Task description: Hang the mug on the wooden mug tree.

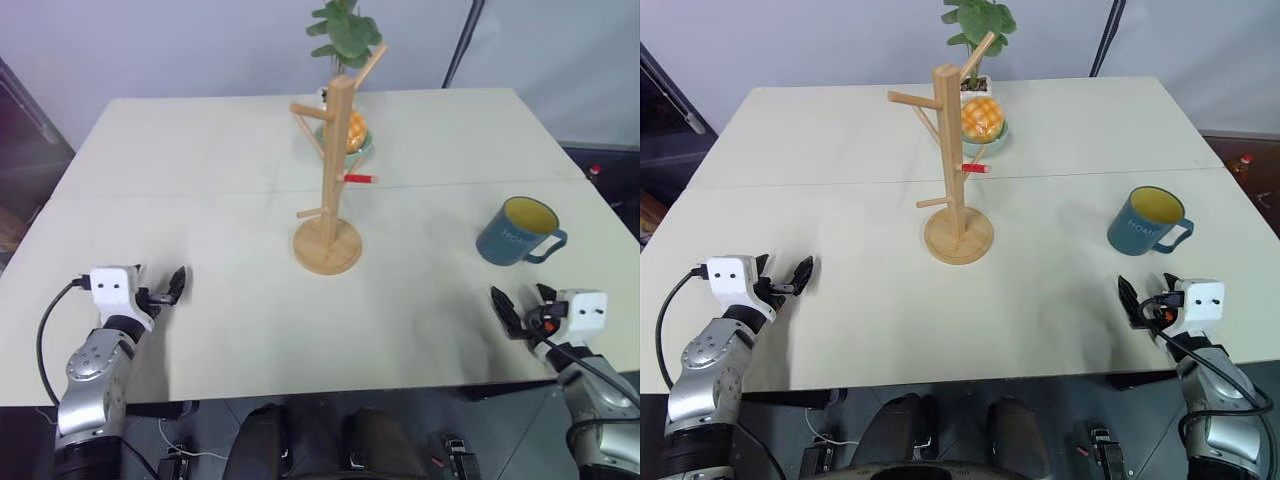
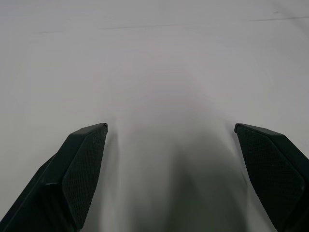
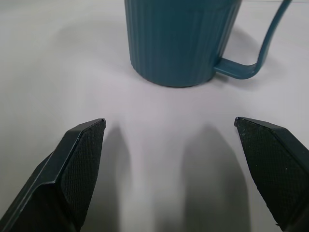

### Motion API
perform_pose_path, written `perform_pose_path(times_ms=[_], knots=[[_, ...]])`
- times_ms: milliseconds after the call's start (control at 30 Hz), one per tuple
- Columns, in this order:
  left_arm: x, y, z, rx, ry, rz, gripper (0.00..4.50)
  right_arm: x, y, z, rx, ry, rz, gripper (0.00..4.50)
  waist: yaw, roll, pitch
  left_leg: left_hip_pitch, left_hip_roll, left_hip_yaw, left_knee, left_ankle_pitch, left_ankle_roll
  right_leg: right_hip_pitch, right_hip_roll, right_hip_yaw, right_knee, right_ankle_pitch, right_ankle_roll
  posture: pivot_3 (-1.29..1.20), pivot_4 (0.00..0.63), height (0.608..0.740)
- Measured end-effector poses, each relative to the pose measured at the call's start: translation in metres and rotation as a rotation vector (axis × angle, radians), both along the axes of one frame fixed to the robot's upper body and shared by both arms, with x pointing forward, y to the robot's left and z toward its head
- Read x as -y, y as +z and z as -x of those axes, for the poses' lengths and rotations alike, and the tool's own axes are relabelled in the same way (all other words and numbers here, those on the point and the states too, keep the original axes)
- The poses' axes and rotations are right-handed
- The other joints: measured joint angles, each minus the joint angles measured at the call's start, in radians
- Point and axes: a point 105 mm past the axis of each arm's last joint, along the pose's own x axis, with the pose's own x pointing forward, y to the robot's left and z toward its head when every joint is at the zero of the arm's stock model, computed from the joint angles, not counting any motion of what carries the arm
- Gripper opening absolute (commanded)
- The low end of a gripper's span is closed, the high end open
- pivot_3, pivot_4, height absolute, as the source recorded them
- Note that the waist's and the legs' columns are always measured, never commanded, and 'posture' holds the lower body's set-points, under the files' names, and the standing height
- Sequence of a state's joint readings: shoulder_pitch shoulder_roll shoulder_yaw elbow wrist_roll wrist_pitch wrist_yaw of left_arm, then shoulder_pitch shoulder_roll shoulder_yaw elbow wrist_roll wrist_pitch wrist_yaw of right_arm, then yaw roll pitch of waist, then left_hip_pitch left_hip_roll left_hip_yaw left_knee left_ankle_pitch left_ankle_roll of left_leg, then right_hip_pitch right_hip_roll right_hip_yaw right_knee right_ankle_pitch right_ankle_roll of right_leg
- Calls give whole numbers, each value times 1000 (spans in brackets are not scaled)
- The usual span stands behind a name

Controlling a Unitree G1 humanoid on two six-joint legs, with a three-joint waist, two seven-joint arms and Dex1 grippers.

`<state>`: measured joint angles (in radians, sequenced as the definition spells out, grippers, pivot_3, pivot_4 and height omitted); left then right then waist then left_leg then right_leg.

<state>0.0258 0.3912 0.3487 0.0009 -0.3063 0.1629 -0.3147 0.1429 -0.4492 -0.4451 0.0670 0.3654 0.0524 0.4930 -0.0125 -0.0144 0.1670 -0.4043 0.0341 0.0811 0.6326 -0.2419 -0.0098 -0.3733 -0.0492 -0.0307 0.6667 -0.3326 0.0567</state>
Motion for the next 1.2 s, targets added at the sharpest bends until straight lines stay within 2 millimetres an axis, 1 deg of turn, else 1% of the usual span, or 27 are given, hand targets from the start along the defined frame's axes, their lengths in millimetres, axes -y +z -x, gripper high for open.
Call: perform_pose_path(times_ms=[233,333,400,500,567,600,667,733,867,967,1067,1200], knots=[[2,-1,0,-3,-14,23,4500,-2,-1,-2,1,-3,-4,4442,0,0,0,0,0,0,0,0,0,0,0,0,0,0,0,0,150,739],[12,3,-1,3,-75,48,4500,-1,-1,0,0,-14,-1,4442,0,0,0,0,0,0,0,0,0,0,0,0,0,0,0,0,150,739],[28,13,-2,20,-178,55,4500,0,-1,0,-1,-27,-1,4442,0,0,0,0,0,0,0,0,0,0,0,0,0,0,0,0,150,739],[64,32,3,43,-413,31,4500,4,1,-2,3,-59,-2,4442,-1,1,0,0,0,0,0,0,0,0,0,0,0,0,0,0,150,739],[96,40,20,20,-632,32,4500,7,5,-5,20,-88,1,4442,-7,1,0,0,0,0,-1,0,0,0,0,0,0,0,0,0,150,739],[114,44,33,-1,-760,55,4500,10,9,-8,32,-109,1,4442,-9,2,-1,0,0,0,-1,0,0,0,0,1,0,0,0,0,150,739],[135,49,47,-16,-903,86,4500,14,15,-11,46,-135,9,4442,-6,3,-1,1,0,0,-1,0,-1,0,0,1,0,0,-1,0,150,739],[148,55,55,-27,-991,89,4500,17,21,-16,61,-159,19,4442,-4,3,-2,2,0,0,0,1,-1,1,0,0,1,0,-1,0,150,739],[168,71,56,17,-1088,67,4500,22,34,-25,90,-186,49,4442,-1,4,-2,1,0,0,0,1,-1,1,0,1,0,0,-1,0,150,739],[181,73,56,24,-1146,35,4500,34,33,-32,77,-244,73,4442,-1,4,-2,1,-1,0,0,1,0,1,1,1,0,0,-1,0,150,739],[191,75,57,38,-1179,35,4500,45,29,-34,60,-297,80,4442,-1,4,-2,0,-1,0,0,1,0,1,1,1,0,0,-1,0,150,739],[191,75,57,42,-1173,23,4500,53,28,-34,51,-314,104,4442,-3,4,-2,1,-1,0,0,1,0,1,2,1,0,0,-1,0,150,739]])
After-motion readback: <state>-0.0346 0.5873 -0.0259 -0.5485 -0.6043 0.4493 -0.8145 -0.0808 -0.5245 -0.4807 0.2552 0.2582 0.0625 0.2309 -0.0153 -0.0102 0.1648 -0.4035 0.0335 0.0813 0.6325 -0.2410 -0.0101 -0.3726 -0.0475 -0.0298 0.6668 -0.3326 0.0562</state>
